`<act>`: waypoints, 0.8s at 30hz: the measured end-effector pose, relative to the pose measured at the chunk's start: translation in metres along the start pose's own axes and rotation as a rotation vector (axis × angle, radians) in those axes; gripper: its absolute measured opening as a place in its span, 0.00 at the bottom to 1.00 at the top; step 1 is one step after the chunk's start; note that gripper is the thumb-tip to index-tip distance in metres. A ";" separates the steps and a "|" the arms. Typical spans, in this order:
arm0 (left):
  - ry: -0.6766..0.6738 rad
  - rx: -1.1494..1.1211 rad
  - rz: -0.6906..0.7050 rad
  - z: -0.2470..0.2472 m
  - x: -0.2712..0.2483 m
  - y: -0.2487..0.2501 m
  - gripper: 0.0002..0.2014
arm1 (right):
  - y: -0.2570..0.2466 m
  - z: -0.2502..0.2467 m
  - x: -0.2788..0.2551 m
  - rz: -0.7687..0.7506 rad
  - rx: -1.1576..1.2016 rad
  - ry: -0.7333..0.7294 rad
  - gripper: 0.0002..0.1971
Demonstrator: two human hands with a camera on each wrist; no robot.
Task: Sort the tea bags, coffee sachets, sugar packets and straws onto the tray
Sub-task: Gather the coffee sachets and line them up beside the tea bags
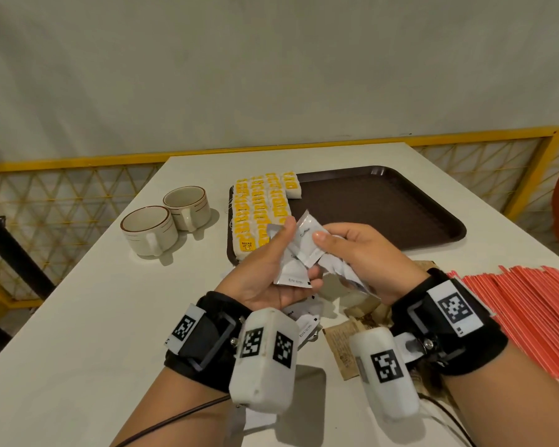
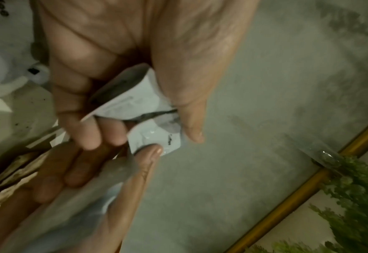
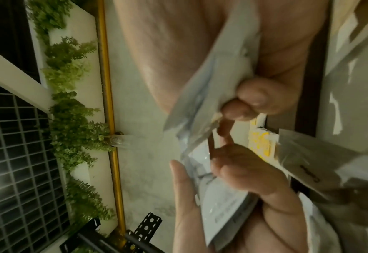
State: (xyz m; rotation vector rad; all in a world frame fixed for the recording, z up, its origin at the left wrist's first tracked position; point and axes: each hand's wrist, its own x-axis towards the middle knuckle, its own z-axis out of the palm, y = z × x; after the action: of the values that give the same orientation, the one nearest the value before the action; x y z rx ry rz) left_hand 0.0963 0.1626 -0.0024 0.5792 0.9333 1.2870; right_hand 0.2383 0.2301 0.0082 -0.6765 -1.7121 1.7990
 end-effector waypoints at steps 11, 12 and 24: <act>0.119 -0.148 0.352 -0.005 0.008 0.000 0.23 | -0.001 0.000 0.002 0.046 0.020 0.031 0.04; 0.115 -0.094 0.334 -0.003 0.006 -0.003 0.25 | 0.001 0.002 0.001 0.032 -0.001 -0.005 0.03; 0.137 -0.223 0.255 -0.006 0.007 0.002 0.08 | 0.001 -0.008 0.007 -0.051 0.068 0.140 0.15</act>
State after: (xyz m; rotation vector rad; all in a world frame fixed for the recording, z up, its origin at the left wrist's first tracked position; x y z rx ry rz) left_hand 0.0896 0.1687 -0.0056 0.4493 0.8306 1.6534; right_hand 0.2389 0.2403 0.0069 -0.7072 -1.5557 1.7245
